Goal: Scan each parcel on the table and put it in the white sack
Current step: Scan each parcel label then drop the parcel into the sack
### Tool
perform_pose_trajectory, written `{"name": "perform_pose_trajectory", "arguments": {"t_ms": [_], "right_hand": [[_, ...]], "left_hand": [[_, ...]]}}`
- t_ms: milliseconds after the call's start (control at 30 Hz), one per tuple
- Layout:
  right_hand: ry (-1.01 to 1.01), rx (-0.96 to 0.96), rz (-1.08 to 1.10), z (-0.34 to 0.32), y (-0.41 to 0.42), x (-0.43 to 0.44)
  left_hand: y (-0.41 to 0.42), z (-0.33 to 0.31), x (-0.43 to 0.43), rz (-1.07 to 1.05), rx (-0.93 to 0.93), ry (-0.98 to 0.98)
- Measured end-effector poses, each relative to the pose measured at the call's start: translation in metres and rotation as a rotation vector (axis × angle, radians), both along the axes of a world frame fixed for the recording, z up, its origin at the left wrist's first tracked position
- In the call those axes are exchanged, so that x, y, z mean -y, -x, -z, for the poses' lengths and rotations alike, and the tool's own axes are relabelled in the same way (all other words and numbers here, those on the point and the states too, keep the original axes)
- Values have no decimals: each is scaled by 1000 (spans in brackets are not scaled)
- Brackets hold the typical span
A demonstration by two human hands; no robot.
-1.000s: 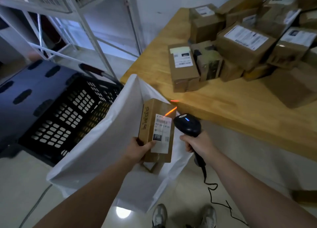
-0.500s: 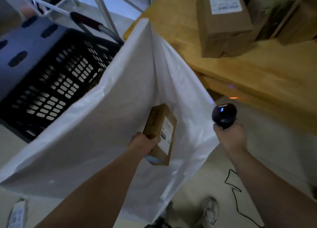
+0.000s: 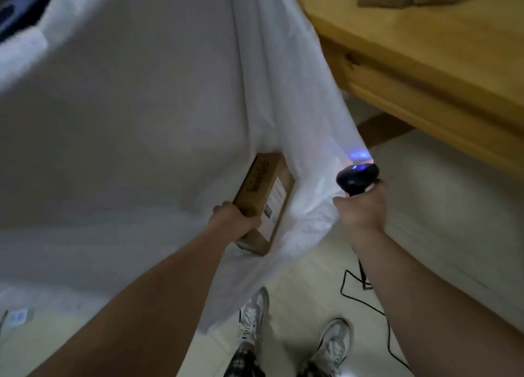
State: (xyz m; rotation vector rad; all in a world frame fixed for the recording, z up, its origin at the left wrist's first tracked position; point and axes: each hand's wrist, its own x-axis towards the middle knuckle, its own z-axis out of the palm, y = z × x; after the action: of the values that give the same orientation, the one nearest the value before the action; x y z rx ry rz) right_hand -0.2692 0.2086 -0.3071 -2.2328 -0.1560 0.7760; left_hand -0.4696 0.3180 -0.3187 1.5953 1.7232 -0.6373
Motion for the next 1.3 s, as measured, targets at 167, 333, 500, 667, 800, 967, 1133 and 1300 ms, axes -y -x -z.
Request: {"name": "perform_pose_trajectory", "arguments": {"t_ms": [167,333,500,667,800,967,1133,1300], "right_hand": [[280,397,-586,-9,3,25],[554,569,-1021,-29,-25,38],[387,585,-854,-31,-38,47],[384,588,-881,-15,-27,56],[397,603,-971,-2,-16,56],[383,524,-905,-21,-18,56],[260,392,-762,-78,-34,61],[55,246,-560,-155,-52,70]], "left_hand": [[3,-12,-1,60,-30,-43],[1,-34,-2,214,-183,-134],[-10,-28,-1,319,-274,-224],[-14,-12,0,385,-287,-225],[-23,-12,0,458,-224,-292],[-33,-36,6,491,-116,-358],[-54,-97,19,457,64,-426],[-80,-188,39,431,253,-497]]}}
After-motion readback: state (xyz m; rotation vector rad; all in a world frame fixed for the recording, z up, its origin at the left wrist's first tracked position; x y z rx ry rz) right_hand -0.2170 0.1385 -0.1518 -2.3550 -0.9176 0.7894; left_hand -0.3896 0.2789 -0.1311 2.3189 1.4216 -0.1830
